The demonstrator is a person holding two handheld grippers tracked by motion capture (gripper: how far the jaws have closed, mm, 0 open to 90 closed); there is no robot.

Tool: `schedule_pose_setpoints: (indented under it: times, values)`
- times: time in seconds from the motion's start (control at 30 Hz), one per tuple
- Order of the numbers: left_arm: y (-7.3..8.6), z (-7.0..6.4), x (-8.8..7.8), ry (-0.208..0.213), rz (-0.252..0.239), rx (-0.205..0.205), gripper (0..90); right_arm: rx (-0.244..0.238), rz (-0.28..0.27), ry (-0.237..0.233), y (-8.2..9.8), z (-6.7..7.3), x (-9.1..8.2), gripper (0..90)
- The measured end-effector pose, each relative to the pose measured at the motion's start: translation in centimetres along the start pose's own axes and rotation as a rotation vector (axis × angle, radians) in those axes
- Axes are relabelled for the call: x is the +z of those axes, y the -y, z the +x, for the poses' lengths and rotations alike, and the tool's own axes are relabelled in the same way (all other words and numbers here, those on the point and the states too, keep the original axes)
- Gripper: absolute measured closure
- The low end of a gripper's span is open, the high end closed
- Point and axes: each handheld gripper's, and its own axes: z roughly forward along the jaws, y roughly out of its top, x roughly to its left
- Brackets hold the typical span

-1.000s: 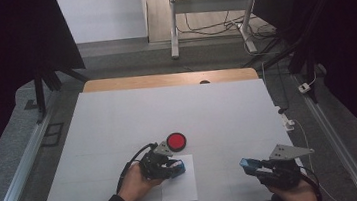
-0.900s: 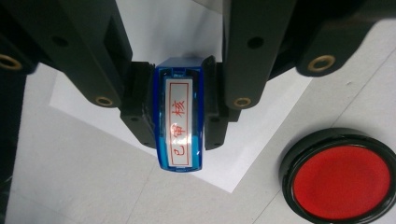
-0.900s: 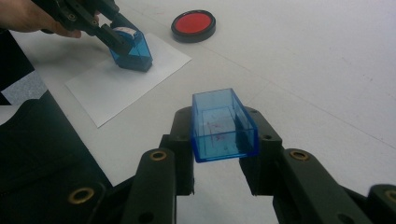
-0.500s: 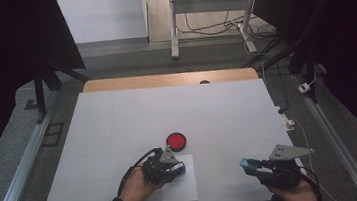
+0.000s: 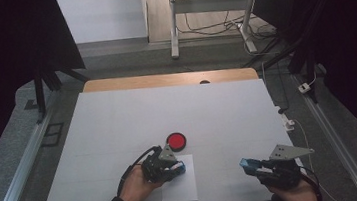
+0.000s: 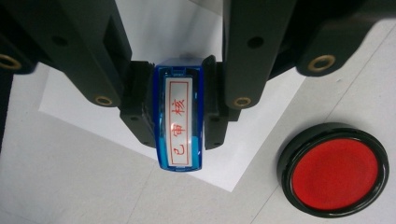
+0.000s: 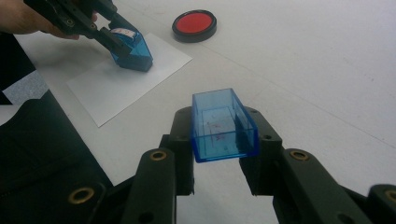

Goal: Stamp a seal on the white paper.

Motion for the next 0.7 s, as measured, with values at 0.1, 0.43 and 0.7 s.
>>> schedule_pose_setpoints:
  times: [0.1, 0.43, 0.7]
  values:
    - [-0.1, -0.2, 0.0, -0.009, 0.001, 0.007, 70.1, 0.0, 0.001, 0.004, 0.0, 0.0, 0.0, 68.6]
    - [-0.2, 0.0, -0.4, -0.015, -0.011, 0.001, 70.0, 0.001, 0.0, 0.003, 0.0, 0.0, 0.0, 68.5]
    - [-0.4, 0.3, -1.7, 0.019, -0.058, -0.011, 70.0, 0.002, 0.0, 0.004, 0.0, 0.0, 0.0, 68.5]
